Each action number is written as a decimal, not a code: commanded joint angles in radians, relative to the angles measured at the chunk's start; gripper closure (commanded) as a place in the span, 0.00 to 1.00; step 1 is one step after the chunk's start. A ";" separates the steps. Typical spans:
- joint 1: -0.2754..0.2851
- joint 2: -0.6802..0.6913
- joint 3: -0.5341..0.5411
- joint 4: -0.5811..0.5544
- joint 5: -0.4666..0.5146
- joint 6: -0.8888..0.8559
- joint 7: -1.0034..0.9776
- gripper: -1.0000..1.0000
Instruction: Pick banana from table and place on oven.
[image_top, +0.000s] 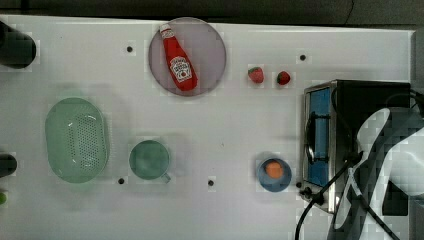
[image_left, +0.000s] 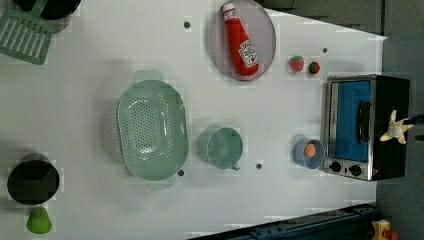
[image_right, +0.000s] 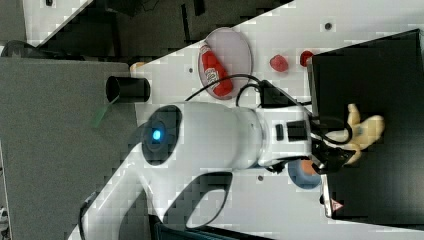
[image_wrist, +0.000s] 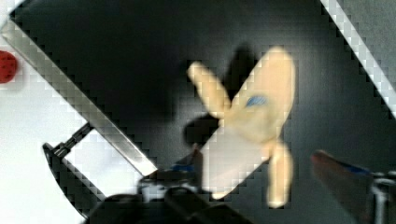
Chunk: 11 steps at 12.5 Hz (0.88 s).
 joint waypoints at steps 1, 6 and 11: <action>0.010 -0.046 0.003 0.038 -0.008 0.010 -0.053 0.00; 0.084 -0.250 0.078 0.066 -0.079 -0.157 0.003 0.00; 0.146 -0.389 0.344 0.055 -0.084 -0.423 0.576 0.00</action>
